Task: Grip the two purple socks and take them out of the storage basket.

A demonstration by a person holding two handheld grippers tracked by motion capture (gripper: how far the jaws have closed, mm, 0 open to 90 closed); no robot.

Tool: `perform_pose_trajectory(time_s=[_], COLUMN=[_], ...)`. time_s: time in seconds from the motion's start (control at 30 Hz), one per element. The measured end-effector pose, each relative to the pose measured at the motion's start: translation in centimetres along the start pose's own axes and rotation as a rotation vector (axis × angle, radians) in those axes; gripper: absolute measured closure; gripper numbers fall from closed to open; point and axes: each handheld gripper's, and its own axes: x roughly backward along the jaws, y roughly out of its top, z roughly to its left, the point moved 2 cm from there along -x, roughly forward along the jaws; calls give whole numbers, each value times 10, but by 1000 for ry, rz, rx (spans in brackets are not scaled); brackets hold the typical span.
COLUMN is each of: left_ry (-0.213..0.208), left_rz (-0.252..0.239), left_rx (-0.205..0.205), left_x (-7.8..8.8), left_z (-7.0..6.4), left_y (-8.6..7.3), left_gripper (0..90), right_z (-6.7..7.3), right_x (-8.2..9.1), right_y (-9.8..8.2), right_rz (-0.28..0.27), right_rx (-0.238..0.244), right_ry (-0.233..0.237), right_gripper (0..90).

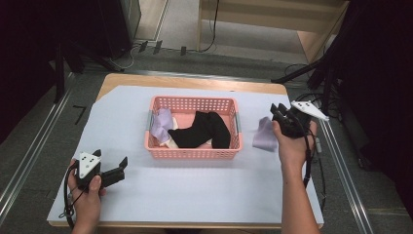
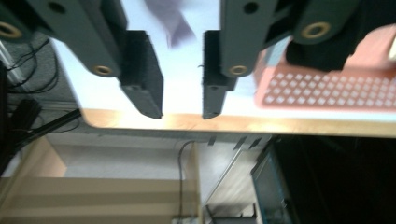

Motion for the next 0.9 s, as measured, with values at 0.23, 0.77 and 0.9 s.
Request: perform_pose_trajectory(time_s=[0.23, 0.77, 0.9], left_ry=[-1, -7, -4], left_rz=[0, 9, 8], left_rx=[-2, 1, -2], left_x=[0, -1, -1], left_z=[0, 0, 0], left_y=[0, 0, 0], left_gripper=[82, 82, 82], right_z=[64, 219, 245], right_x=[-19, -67, -77], right_y=[-12, -40, -47], right_rz=[68, 208, 256], right_rx=[62, 133, 151], right_ry=[110, 323, 348], right_gripper=[637, 630, 631])
